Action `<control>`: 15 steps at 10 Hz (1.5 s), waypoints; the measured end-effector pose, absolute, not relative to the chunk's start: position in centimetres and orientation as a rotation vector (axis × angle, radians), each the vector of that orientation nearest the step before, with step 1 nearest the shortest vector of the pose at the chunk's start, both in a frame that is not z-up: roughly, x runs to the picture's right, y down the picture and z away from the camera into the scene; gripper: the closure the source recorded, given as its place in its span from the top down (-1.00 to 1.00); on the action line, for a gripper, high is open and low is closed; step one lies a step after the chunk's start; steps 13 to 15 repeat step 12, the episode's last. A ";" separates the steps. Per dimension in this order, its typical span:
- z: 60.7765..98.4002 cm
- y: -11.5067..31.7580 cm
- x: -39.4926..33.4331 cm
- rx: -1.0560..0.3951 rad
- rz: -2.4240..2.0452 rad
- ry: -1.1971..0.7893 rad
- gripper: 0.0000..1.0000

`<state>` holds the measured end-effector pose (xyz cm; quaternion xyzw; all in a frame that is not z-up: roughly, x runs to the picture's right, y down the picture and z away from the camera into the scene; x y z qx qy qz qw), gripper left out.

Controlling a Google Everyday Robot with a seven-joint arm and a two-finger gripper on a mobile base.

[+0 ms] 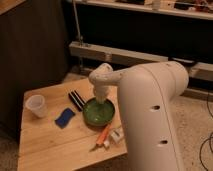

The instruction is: Push the ceramic bowl across the table

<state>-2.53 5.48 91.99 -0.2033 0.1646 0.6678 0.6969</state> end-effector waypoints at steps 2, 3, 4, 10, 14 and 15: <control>93.2 4.9 -1.6 -0.466 1.486 0.369 -1.00; 94.0 4.4 -1.0 -0.471 1.487 0.367 -1.00; 94.6 4.0 -0.4 -0.471 1.485 0.368 -1.00; 96.4 -0.1 3.8 -0.453 1.480 0.375 -1.00; 95.8 -0.5 5.1 -0.457 1.471 0.374 -0.97; 95.8 -0.5 5.1 -0.457 1.471 0.374 -0.97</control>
